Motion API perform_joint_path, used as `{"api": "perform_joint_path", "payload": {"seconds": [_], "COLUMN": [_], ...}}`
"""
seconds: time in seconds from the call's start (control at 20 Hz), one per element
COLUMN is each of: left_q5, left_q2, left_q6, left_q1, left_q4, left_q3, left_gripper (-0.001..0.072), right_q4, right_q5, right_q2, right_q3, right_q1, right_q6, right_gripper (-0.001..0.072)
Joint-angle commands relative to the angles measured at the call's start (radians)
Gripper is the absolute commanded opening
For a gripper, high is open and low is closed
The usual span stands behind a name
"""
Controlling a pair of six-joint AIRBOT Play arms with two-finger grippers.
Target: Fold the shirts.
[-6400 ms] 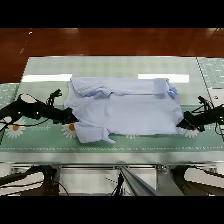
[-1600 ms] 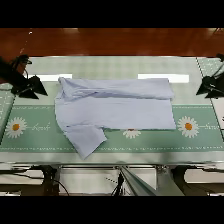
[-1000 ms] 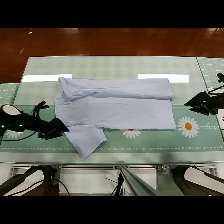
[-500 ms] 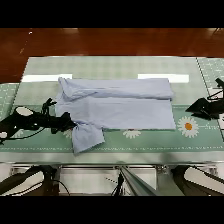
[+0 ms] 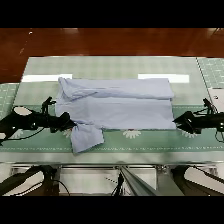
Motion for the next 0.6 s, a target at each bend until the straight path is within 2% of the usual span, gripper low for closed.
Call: {"api": "perform_joint_path", "payload": {"seconds": [0.0, 0.1, 0.15, 0.25, 0.4, 0.55], "left_q5": [0.009, 0.019, 0.019, 0.018, -0.021, -0.049], "left_q2": [0.001, 0.001, 0.001, 0.002, 0.012, 0.053], "left_q6": [0.010, 0.010, 0.011, 0.017, 0.060, 0.063], "left_q1": [0.000, 0.000, 0.000, 0.002, 0.035, 0.102], "left_q4": [-0.004, -0.004, -0.004, -0.003, -0.004, -0.003], "left_q3": [0.001, 0.001, 0.001, 0.007, 0.093, 0.280], "left_gripper": [0.0021, 0.0021, 0.0021, 0.0021, 0.0021, 0.0021], "right_q4": [0.098, 0.098, 0.098, 0.099, 0.078, 0.091], "right_q5": [-0.138, -0.207, -0.245, -0.241, -0.104, -0.070], "right_q2": [-0.002, -0.002, -0.002, -0.001, 0.016, 0.068], "right_q3": [-0.060, -0.060, -0.059, -0.034, 0.107, 0.275], "right_q1": [0.052, 0.163, 0.212, 0.252, 0.241, 0.242], "right_q6": [-0.011, 0.013, 0.030, 0.037, 0.006, 0.008], "right_gripper": [0.0501, 0.0498, 0.0413, 0.0017, 0.0020, 0.0019]}}
